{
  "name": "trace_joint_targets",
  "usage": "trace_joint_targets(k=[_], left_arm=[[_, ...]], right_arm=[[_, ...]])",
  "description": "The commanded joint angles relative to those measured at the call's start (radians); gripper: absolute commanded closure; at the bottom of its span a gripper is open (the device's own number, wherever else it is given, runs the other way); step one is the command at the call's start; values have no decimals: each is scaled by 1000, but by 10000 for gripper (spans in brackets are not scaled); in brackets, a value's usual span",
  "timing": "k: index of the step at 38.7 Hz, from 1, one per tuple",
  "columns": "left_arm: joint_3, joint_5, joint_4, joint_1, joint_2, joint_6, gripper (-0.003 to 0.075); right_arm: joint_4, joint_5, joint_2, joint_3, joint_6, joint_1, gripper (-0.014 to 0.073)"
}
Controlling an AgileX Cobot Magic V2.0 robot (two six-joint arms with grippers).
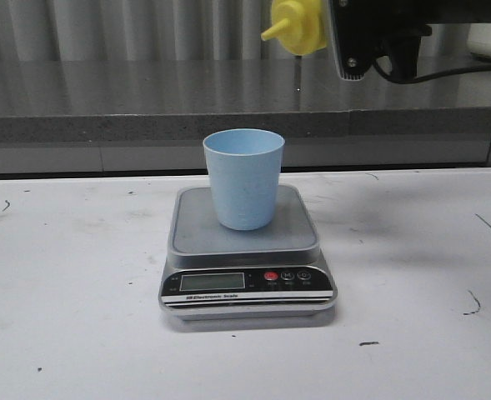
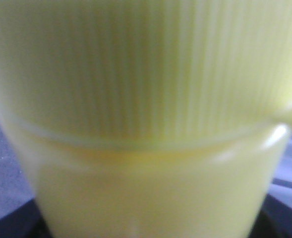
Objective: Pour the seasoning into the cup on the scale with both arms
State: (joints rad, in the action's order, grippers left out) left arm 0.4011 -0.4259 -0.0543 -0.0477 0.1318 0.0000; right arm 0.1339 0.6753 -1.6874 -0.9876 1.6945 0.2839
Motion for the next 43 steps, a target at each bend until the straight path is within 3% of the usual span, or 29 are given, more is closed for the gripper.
trace_joint_targets(k=[1, 11, 16, 23, 36, 43], left_arm=[[25, 83, -8, 0, 11, -9, 740], [25, 83, -8, 0, 11, -9, 740], [25, 83, -8, 0, 11, -9, 740], [25, 83, -8, 0, 11, -9, 740], [25, 83, -8, 0, 11, -9, 740], [25, 83, -8, 0, 11, -9, 740]], right_arm=[[17, 101, 51, -42, 60, 2, 536], [16, 82, 51, -42, 56, 2, 535], [9, 82, 51, -42, -11, 2, 535], [-43, 85, 51, -42, -328, 4, 535], [-511, 47, 51, -42, -972, 58, 535], [-615, -61, 51, -42, -1284, 60, 535]])
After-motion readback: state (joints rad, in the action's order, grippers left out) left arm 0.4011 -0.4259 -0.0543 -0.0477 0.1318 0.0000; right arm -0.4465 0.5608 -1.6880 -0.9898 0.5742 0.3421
